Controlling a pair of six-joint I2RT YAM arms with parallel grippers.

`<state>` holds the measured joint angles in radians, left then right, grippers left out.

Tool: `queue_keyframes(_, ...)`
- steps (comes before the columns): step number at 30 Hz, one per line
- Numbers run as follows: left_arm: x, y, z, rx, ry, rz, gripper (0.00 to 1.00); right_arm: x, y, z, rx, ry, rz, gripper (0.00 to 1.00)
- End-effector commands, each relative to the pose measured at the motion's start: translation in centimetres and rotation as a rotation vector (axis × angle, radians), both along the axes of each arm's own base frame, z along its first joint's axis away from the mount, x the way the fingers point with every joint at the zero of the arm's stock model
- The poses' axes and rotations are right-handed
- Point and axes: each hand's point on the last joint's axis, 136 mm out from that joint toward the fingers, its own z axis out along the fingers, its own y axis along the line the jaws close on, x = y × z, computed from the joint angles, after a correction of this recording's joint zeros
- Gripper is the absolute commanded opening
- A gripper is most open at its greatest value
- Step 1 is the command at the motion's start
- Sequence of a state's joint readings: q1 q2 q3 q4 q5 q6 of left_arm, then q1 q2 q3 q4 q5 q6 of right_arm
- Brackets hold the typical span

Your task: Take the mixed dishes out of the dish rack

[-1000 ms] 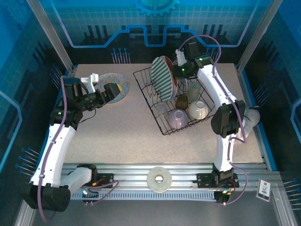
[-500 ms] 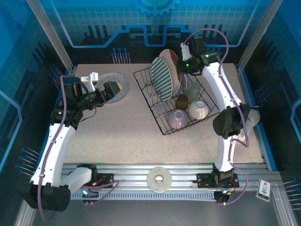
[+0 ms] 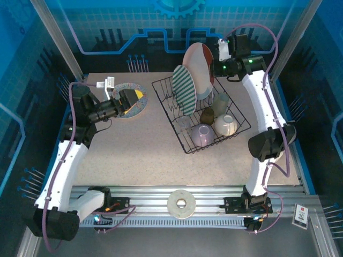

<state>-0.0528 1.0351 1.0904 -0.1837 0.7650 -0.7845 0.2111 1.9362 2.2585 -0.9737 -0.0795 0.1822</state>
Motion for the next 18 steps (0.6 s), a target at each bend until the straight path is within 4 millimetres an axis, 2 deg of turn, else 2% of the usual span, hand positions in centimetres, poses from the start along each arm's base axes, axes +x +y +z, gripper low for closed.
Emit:
queue_keyframes(1, -0.4, -1.1, 1.1, -0.077, -0.027, -0.070, 0.99, -0.9, -1.5, 6.4, 0.052, -0.151, -0.032, 0.00)
queue_keyframes(6, 0.4, -1.5, 1.1, -0.168, -0.025, -0.069, 0.99, -2.1, -2.7, 10.3, 0.103, -0.227, -0.069, 0.00)
queue_keyframes(12, 1.7, -2.1, 0.6, -0.179, -0.018, -0.067, 0.99, -4.5, -3.0, 14.7, 0.185, -0.313, -0.080, 0.00)
queue_keyframes(18, 3.5, -3.3, 1.0, -0.210, -0.027, -0.108, 0.99, -7.4, -3.3, 17.9, 0.392, -0.314, -0.059, 0.00)
